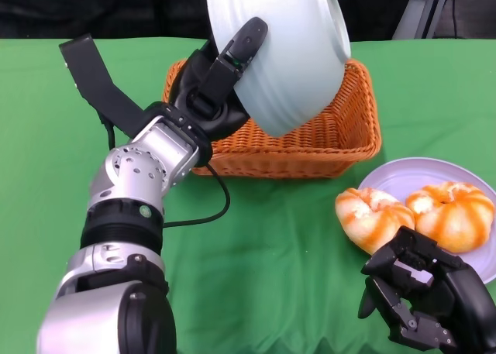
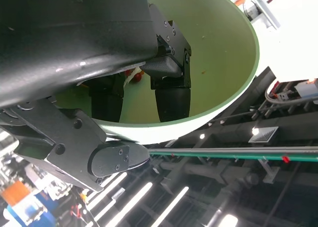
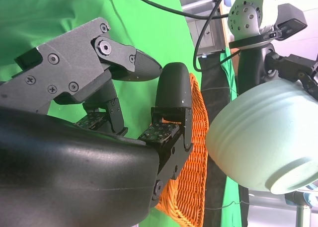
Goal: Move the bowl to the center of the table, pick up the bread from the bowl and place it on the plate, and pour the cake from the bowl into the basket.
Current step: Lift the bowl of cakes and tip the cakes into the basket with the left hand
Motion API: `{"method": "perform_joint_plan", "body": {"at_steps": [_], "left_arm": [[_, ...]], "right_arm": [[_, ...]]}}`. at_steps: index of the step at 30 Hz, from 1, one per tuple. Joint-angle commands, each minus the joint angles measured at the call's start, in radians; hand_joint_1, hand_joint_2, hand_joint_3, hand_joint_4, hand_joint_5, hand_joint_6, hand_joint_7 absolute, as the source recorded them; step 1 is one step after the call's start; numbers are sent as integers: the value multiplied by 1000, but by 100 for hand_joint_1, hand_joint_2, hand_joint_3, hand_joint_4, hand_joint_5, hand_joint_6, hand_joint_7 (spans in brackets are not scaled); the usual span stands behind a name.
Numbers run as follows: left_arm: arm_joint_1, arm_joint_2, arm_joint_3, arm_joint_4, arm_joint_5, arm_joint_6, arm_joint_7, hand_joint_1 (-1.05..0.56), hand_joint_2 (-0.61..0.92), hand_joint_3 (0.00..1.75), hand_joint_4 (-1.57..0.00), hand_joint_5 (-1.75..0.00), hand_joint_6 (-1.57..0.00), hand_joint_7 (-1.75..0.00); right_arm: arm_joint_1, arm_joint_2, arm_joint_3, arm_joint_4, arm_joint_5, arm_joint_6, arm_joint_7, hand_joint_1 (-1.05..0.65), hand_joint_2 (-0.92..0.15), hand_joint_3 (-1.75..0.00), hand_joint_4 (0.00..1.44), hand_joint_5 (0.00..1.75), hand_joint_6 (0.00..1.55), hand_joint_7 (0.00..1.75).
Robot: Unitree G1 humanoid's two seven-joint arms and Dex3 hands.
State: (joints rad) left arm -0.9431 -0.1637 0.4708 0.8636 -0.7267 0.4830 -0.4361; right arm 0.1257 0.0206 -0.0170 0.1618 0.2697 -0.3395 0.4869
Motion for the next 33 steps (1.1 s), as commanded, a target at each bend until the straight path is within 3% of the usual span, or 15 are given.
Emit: {"method": "perform_joint_plan", "body": {"at_steps": [1,16,33], "left_arm": [[-48,15,12,3,-29,8,-21,-16,85,79,-53,-175,-58,-157],[-63,31,30,51,-21,7,-56,-15,84,78,-56,-175,-57,-163],[-115,46,83,86,-71,31,-68,-14,63,109,-60,-175,-65,-162]], "right_arm": [[0,-13,-1,-3,12,1,3,-13,-61,-87,71,158,63,130],[-17,-3,-3,38,14,-21,13,-13,-60,-89,71,160,63,131],[-26,-5,-1,64,-4,-40,0,-12,-61,-90,70,160,63,132]]}}
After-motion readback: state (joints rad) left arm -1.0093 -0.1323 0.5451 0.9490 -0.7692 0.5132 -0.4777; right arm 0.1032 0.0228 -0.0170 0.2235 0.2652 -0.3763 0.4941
